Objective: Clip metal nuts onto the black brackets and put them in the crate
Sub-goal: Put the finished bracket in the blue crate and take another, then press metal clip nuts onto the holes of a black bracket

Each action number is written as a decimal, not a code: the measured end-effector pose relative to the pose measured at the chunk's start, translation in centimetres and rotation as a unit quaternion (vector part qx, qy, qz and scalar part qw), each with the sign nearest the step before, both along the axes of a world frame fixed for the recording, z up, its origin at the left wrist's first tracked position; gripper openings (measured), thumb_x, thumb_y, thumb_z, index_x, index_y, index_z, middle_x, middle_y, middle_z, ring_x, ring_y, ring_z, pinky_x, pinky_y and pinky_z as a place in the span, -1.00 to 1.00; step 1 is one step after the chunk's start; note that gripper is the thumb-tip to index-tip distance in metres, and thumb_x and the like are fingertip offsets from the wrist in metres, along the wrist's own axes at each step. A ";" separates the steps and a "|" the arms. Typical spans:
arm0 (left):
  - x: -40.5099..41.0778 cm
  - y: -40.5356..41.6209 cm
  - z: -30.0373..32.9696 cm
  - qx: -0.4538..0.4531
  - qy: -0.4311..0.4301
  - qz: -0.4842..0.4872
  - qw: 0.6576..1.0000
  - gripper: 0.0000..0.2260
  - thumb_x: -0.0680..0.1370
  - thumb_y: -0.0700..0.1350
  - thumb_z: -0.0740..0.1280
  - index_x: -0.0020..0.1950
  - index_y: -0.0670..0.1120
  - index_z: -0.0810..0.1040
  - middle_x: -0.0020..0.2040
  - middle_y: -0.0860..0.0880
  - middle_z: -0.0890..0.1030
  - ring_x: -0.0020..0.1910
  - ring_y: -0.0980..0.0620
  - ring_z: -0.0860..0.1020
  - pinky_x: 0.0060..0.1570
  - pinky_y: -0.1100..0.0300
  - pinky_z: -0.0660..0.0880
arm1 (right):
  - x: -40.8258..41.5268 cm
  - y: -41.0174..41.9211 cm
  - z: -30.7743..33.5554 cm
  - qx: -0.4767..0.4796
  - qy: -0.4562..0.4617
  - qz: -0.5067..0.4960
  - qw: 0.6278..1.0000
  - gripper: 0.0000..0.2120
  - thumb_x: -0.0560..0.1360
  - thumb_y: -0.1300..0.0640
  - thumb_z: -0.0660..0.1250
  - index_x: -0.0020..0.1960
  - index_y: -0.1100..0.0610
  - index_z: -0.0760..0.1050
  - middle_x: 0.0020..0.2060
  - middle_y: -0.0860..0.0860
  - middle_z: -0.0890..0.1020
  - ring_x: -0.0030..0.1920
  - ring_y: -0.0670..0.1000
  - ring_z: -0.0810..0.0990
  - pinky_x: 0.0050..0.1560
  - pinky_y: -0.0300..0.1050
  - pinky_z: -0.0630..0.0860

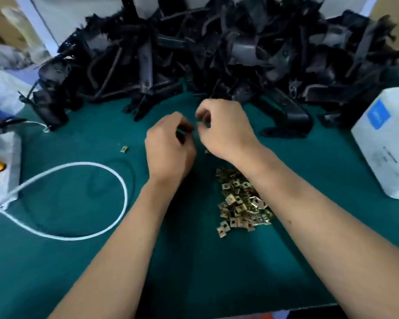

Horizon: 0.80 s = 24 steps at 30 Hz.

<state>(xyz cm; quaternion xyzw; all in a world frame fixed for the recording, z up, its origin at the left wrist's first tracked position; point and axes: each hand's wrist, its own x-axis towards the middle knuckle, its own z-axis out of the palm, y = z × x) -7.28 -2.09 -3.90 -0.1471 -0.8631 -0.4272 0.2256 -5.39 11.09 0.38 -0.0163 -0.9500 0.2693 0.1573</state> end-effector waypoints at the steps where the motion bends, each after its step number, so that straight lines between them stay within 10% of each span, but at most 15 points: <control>1: -0.6 -1.2 -0.3 0.040 -0.014 0.045 0.998 -0.89 0.44 -0.26 0.37 -0.14 -0.08 0.63 -0.20 0.09 0.65 -0.18 0.01 0.61 -0.06 0.11 0.53 | -1.6 -1.5 -0.3 0.036 -0.010 0.031 0.999 -0.73 0.55 0.16 0.39 0.25 0.06 0.57 0.15 0.05 0.62 0.19 0.12 0.55 0.18 0.05 0.54; 7: -2.6 -2.8 -0.4 0.293 -0.076 0.214 0.929 -0.89 0.46 -0.31 0.32 -0.10 -0.14 0.61 -0.21 0.06 0.62 -0.19 0.11 0.56 0.02 0.20 0.53 | -9.9 -8.1 -0.4 0.220 -0.071 0.117 0.966 -0.07 0.48 0.51 0.23 0.66 -0.13 0.03 0.67 0.05 -0.08 0.61 0.26 -0.02 0.13 0.06 0.43; 13: -3.3 -2.9 -0.4 0.351 -0.113 0.208 0.906 -0.90 0.45 -0.25 0.33 -0.15 -0.06 0.55 -0.24 0.08 0.59 -0.23 0.25 0.57 -0.06 0.23 0.50 | -13.4 -8.2 -0.9 0.183 -0.018 0.149 0.972 -0.46 0.52 0.27 0.39 0.42 -0.02 0.34 0.26 0.11 0.41 0.16 0.20 0.48 -0.05 0.11 0.50; 19: -3.9 -3.3 -0.5 0.405 -0.144 0.197 0.881 -0.76 0.38 -0.16 0.32 0.04 -0.06 0.50 -0.06 0.00 0.59 -0.08 -0.10 0.65 0.12 -0.12 0.58 | -12.4 -8.0 -0.6 -0.140 0.052 0.067 0.986 -0.85 0.48 0.12 0.54 -0.12 0.12 0.58 -0.15 -0.04 0.65 -0.15 -0.02 0.64 -0.08 -0.07 0.59; 24: -3.5 -3.3 0.3 0.271 -0.018 0.069 0.960 -0.40 0.51 -0.01 0.51 0.50 -0.03 0.38 0.37 -0.07 0.43 0.37 0.02 0.44 0.43 -0.02 0.40 | -8.7 -6.6 3.8 -0.513 0.031 0.105 0.851 -0.81 0.54 0.13 0.51 -0.14 0.22 0.58 -0.33 0.10 0.64 -0.43 0.02 0.60 -0.44 -0.16 0.51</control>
